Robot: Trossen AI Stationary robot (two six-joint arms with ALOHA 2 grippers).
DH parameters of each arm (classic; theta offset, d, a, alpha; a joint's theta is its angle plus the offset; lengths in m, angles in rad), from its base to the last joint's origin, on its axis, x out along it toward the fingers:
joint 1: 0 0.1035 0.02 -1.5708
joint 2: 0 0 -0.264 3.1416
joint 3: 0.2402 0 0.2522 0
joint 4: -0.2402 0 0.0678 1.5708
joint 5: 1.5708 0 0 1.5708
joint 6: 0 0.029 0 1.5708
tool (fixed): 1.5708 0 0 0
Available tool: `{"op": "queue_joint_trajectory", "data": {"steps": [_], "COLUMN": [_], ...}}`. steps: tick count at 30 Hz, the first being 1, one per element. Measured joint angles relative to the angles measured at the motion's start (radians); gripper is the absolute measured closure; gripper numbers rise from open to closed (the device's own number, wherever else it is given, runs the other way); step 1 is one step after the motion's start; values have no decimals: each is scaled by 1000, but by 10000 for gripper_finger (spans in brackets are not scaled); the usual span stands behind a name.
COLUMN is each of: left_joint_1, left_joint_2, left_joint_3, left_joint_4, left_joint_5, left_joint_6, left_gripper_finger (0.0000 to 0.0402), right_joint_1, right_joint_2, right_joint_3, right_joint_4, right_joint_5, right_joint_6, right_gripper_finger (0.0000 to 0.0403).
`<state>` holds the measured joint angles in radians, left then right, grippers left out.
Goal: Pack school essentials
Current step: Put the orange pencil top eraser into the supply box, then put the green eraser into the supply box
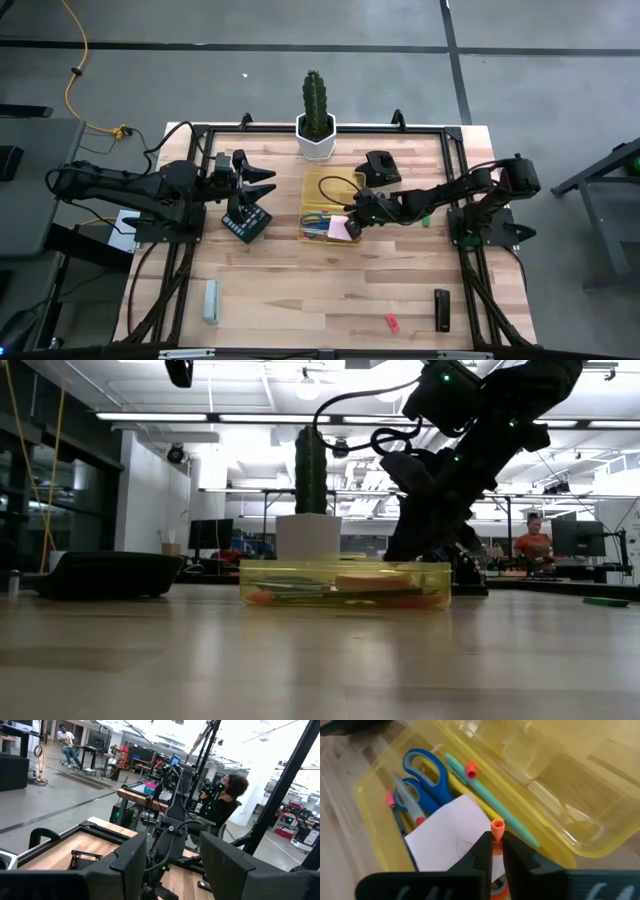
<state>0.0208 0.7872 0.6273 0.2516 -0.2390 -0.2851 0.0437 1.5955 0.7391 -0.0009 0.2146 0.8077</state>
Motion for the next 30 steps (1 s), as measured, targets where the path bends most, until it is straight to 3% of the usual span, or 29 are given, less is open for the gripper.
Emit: {"op": "queue_joint_trajectory", "data": {"steps": [9, 15, 25, 30], "left_joint_1": [0, 0, 0, 0], "left_joint_2": [0, 0, 0, 0], "left_joint_3": [0, 0, 0, 0], "left_joint_4": [0, 0, -1, -1], "left_joint_5": [0, 0, 0, 0], "left_joint_6": [0, 0, 0, 0], "left_gripper_finger": [231, 231, 231, 231], "right_joint_1": [-51, -84, -88, -89], "right_joint_2": [0, -31, -409, -576], "right_joint_3": [0, 0, 0, 0], "right_joint_4": [-21, -19, 8, 150], "right_joint_5": [4, -128, -70, -57], "right_joint_6": [30, -20, -235, -363], "right_gripper_finger": [303, 263, 258, 258]}}
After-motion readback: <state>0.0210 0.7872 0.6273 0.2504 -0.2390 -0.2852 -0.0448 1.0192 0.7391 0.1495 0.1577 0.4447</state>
